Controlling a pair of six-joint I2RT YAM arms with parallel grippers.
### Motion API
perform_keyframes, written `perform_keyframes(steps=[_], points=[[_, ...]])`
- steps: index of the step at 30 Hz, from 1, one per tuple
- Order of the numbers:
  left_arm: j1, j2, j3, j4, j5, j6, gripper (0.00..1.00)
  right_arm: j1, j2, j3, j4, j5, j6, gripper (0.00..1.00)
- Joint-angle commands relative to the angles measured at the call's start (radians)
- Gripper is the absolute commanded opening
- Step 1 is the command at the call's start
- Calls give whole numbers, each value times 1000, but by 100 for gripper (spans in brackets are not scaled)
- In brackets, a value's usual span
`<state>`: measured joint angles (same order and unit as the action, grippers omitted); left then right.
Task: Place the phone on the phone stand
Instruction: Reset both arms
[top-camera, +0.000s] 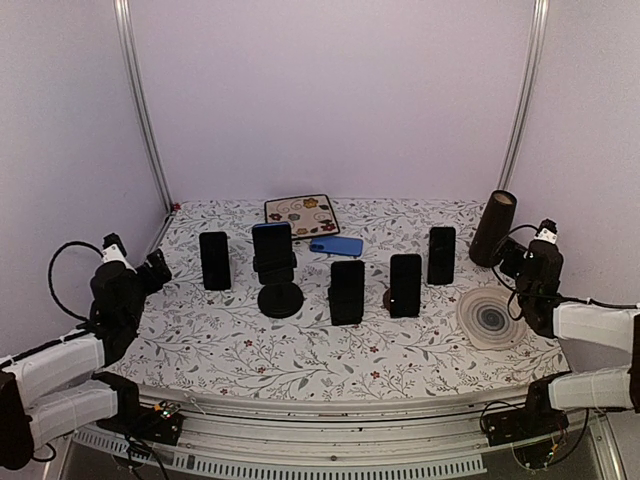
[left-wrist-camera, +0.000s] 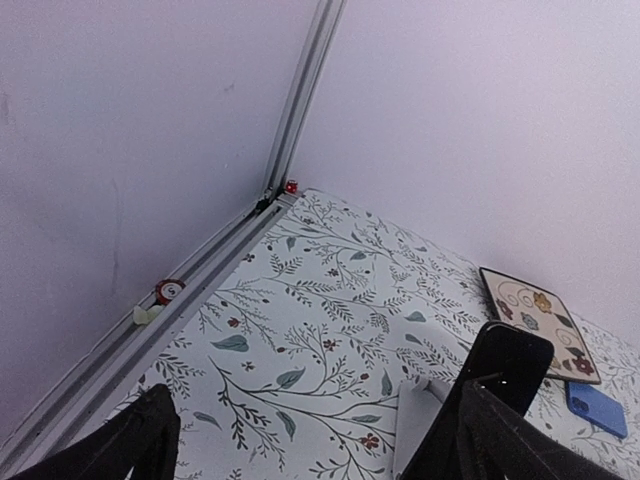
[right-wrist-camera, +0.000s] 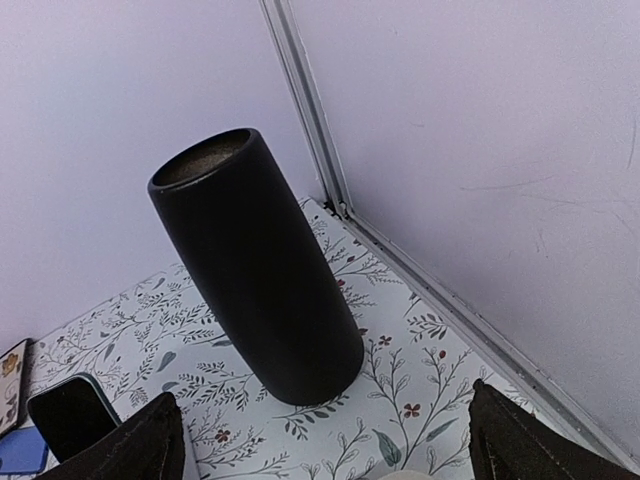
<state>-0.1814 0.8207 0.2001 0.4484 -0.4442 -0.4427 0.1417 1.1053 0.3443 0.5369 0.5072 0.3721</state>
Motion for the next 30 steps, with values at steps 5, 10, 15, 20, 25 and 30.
perform_keyframes(steps=[5,10,15,20,25,30], points=[[87,86,-27,249,-20,79,97,-39,180,-111,411,41,-138,99],[109,148,-42,374,-67,165,97,-47,210,-125,523,-16,-215,99],[122,264,-116,625,-42,193,97,-58,261,-138,657,-87,-318,99],[122,400,-80,686,-45,254,97,-71,345,-159,779,-194,-359,99],[122,458,-52,715,-16,307,96,-88,388,-138,783,-300,-405,99],[124,486,-83,831,-12,358,97,-99,438,-139,841,-307,-394,99]])
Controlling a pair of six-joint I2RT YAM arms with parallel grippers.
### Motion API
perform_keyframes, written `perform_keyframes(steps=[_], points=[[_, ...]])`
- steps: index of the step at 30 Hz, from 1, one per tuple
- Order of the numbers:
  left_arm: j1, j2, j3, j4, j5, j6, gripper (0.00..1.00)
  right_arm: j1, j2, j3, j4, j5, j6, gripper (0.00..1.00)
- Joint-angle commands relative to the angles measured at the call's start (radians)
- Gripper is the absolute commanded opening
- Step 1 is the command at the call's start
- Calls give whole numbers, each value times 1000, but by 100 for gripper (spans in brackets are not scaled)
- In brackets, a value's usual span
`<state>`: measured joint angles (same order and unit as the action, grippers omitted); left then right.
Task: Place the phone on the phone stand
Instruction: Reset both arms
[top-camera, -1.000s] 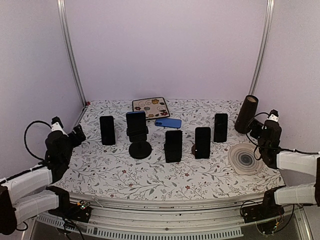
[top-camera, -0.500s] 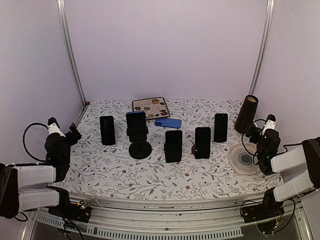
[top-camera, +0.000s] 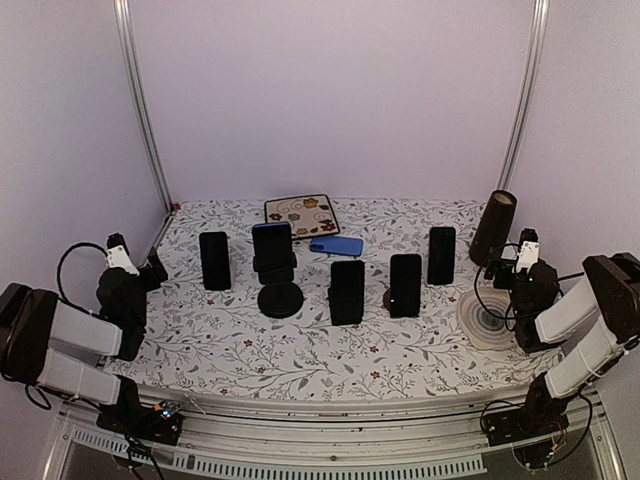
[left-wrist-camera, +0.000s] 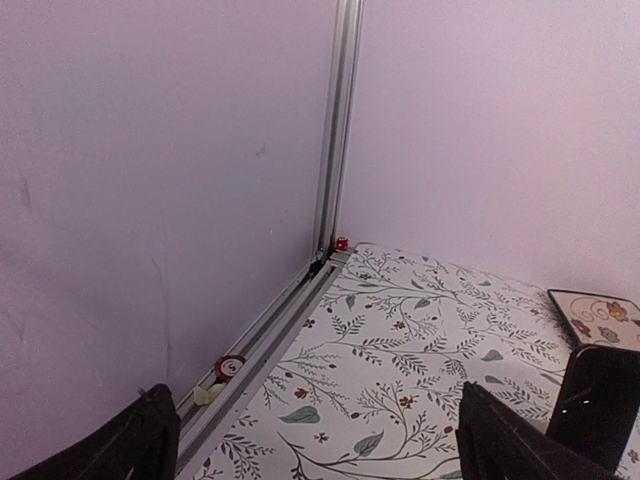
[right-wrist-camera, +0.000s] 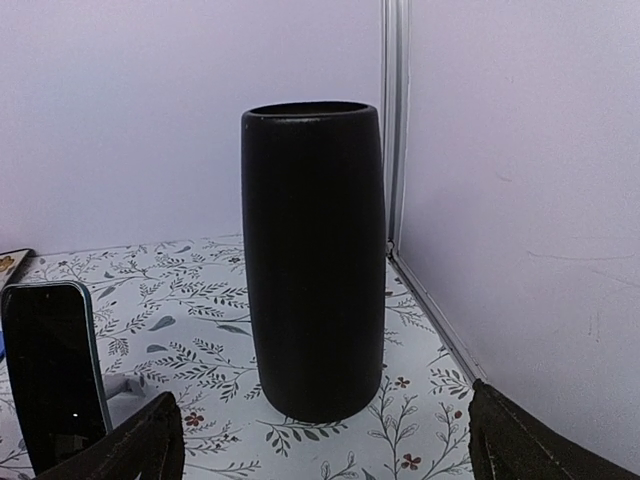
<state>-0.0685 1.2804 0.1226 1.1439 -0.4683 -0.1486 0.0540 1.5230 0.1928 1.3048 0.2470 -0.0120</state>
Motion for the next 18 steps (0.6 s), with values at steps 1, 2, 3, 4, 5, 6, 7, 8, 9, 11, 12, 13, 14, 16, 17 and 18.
perform_keyframes(steps=[1,2,3,4,5,6,7,8,9,11,12,13,14,16,17,18], points=[[15,42,-13,170,18,67,97,-12,13,13,53,-43,-18,99],[20,66,-17,211,23,70,97,-12,5,17,33,-40,-9,99],[24,99,-19,256,25,76,97,-11,13,14,55,-39,-7,99],[28,137,-16,301,39,83,97,-10,16,12,66,-37,-12,99],[31,174,-6,323,62,100,97,-11,11,13,50,-38,-11,99],[30,174,11,294,96,103,97,-11,11,13,52,-38,-9,99],[30,165,29,235,125,100,96,-12,15,11,65,-36,-10,99],[31,172,39,209,144,105,96,-11,14,10,62,-37,-13,99],[30,192,40,229,162,120,96,-11,12,11,60,-37,-13,99],[30,265,40,292,212,150,96,-11,14,12,60,-38,-14,99],[25,291,49,343,216,174,96,-11,14,13,59,-38,-13,99],[16,270,63,275,218,167,97,-12,14,13,59,-38,-13,99],[14,252,74,218,235,163,97,-11,14,13,58,-38,-13,99],[10,285,70,293,232,193,97,-11,14,13,58,-38,-13,99],[9,276,70,270,231,184,97,-11,14,13,58,-38,-13,99],[9,262,75,238,234,175,97,-10,14,13,57,-38,-13,99]])
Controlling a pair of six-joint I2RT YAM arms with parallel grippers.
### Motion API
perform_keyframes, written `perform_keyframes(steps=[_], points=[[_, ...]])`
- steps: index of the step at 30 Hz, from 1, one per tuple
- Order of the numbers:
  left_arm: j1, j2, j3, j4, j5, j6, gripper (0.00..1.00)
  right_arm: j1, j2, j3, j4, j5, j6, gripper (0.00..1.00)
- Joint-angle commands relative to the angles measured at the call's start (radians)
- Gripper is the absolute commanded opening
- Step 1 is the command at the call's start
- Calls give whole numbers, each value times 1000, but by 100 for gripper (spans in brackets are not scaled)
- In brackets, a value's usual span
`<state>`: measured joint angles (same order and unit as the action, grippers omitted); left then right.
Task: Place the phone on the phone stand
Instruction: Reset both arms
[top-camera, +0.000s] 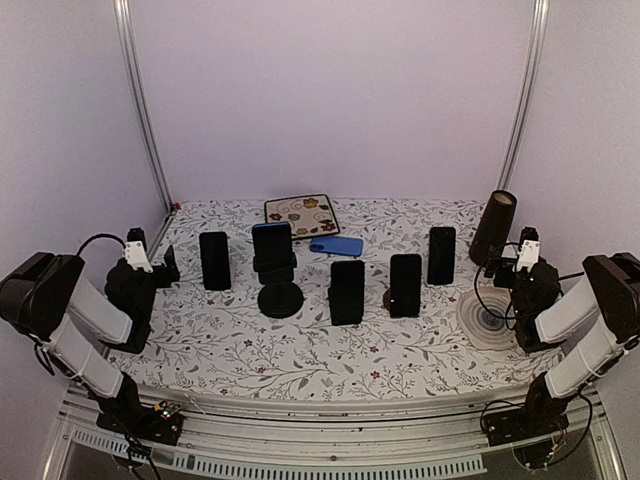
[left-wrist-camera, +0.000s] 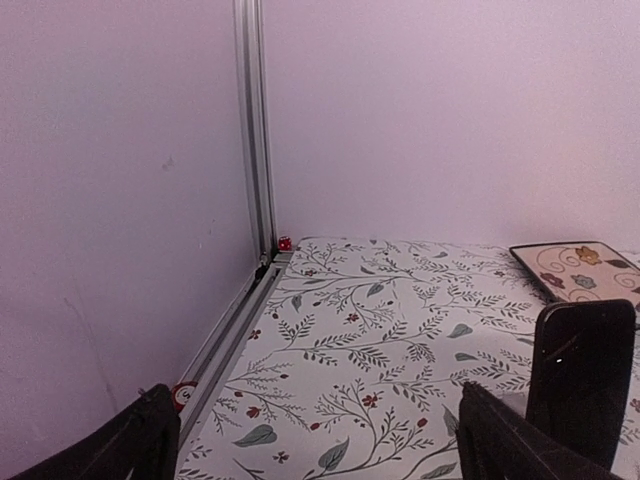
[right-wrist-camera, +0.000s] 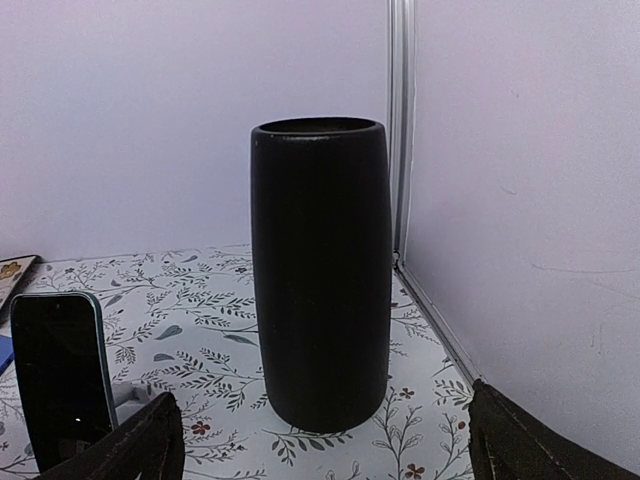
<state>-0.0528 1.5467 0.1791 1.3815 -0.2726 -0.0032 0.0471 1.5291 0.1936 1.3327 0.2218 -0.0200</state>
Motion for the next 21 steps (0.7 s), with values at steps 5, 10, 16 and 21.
perform_keyframes(steps=[5,10,16,21], points=[[-9,6,44,-35,17,29,97,-4,8,12,30,-14,-5,99],[-8,12,48,-23,13,35,97,-4,8,12,30,-15,-5,99],[-8,12,49,-27,13,33,97,-4,9,13,29,-15,-5,99],[-9,12,48,-28,13,34,97,-4,9,13,28,-15,-5,99]])
